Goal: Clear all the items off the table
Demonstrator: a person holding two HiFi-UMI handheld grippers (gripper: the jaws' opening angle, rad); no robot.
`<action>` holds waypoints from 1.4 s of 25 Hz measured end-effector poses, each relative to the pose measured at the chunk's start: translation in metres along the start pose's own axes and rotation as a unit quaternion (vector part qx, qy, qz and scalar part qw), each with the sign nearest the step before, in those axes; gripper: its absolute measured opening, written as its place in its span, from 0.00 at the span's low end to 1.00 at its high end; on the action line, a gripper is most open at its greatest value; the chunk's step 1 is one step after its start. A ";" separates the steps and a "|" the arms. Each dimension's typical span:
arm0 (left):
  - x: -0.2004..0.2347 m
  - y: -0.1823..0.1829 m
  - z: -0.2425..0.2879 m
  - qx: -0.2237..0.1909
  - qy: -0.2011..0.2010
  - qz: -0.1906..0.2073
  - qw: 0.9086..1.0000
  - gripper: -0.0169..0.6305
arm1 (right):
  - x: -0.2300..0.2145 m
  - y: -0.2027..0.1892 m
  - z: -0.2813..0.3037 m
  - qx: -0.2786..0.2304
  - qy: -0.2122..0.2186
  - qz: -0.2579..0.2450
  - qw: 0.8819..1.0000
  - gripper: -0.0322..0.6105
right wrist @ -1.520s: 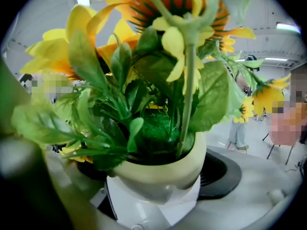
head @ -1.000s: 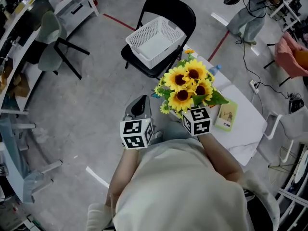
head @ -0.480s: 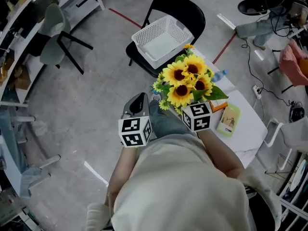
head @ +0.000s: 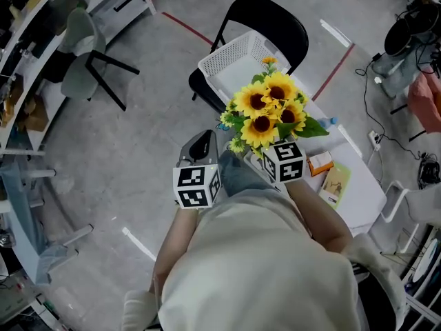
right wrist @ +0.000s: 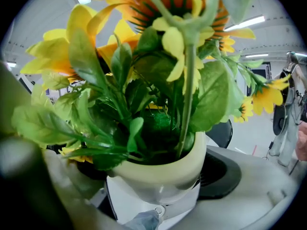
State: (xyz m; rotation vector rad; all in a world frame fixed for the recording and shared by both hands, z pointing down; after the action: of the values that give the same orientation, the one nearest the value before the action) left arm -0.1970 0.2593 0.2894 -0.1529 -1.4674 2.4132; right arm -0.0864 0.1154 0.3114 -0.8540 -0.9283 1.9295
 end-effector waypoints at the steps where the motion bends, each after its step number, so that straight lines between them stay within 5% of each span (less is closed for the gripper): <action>1: 0.005 0.007 0.007 0.003 -0.001 0.000 1.000 0.04 | -0.002 0.007 0.008 0.003 -0.001 0.001 1.000 0.90; 35: 0.087 0.098 0.192 0.022 -0.057 0.025 0.998 0.04 | -0.093 0.085 0.166 0.013 -0.067 0.055 0.996 0.90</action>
State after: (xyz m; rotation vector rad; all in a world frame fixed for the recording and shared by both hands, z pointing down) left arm -0.3478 0.0823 0.2989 -0.0442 -1.4735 2.5299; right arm -0.2122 -0.0470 0.3438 -0.7822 -0.9493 2.1115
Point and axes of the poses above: the fingertips, and each gripper's own axes: z forward along the fingers, x to its left, y out of its top, the point moved 6 cm from there along -z, backward along the fingers, and after that the axes turned 9 degrees about z, right-handed, at the moved point
